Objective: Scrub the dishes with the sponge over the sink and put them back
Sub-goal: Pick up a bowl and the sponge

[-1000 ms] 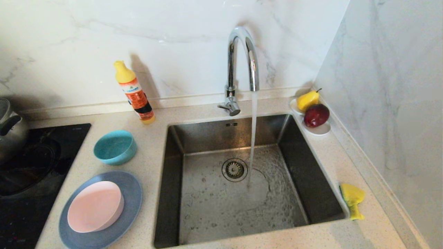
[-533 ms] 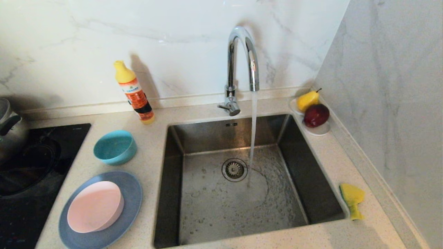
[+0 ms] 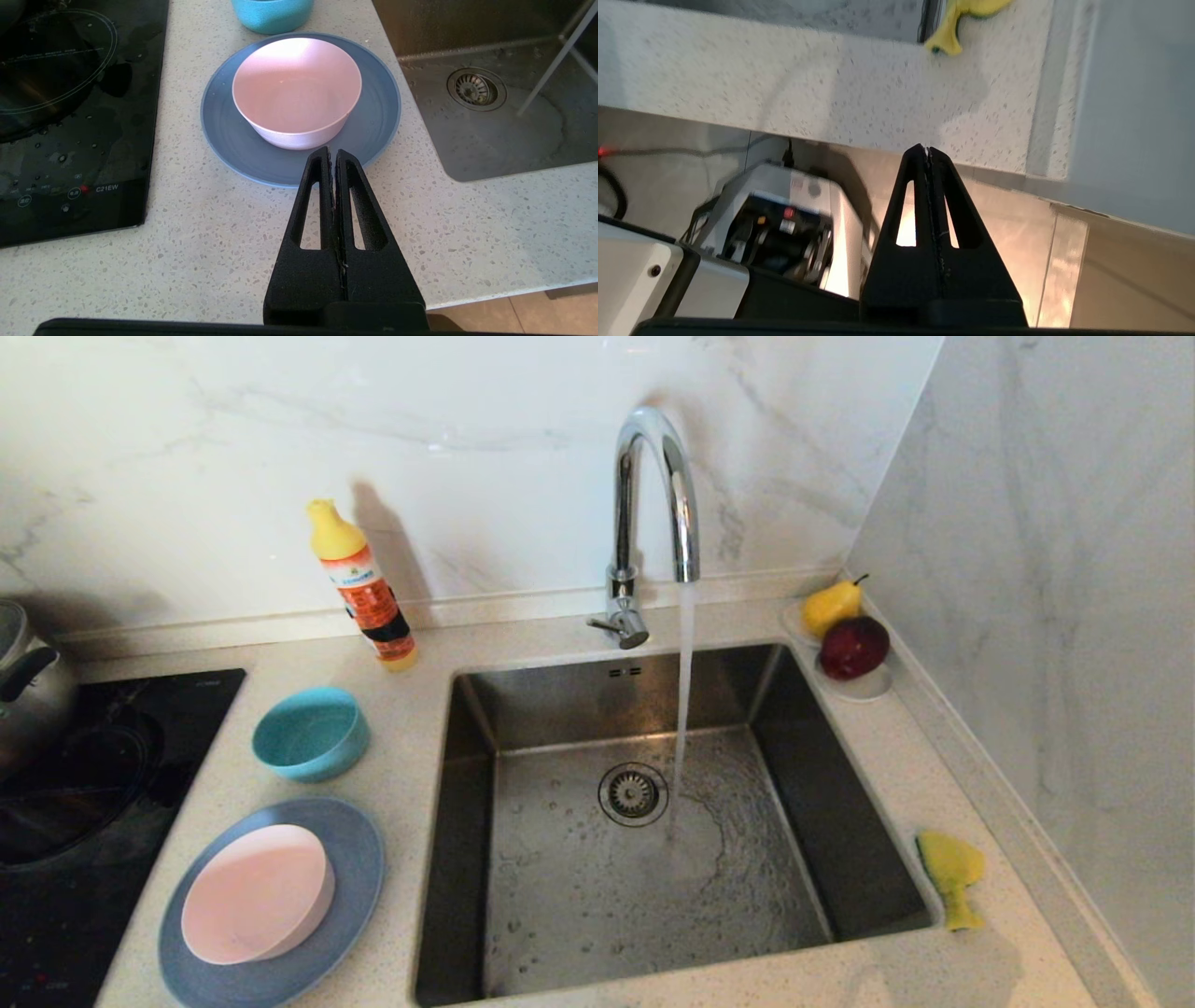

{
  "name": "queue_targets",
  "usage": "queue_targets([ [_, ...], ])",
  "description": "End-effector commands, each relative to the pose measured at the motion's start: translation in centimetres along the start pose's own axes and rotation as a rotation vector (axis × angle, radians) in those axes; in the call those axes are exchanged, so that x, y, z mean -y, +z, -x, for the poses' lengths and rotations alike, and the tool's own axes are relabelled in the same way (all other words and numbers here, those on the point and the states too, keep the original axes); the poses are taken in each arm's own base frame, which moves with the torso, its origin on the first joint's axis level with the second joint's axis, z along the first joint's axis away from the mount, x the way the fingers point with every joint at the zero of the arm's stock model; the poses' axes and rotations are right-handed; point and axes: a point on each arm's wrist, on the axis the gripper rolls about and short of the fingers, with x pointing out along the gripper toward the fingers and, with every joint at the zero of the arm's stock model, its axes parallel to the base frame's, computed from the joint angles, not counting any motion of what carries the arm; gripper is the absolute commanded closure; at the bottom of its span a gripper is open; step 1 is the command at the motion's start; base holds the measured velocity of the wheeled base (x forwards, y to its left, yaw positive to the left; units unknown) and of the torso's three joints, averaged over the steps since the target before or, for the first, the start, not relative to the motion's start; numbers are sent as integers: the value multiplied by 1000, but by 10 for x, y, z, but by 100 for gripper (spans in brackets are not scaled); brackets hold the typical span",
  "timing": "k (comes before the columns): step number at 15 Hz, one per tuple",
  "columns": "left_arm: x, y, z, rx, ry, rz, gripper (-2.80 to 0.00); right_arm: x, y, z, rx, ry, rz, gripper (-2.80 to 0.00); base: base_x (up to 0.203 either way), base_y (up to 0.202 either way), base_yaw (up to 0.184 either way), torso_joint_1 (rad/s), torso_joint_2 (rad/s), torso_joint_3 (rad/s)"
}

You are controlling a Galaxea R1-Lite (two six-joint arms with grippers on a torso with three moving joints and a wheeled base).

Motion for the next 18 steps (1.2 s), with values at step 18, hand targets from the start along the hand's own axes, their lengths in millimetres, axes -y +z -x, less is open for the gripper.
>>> queue_targets([
  [18,0,0,0,-1,0,-1,0,17,42,-84,-235,11,-92,0,0,0,0,0,0,0],
])
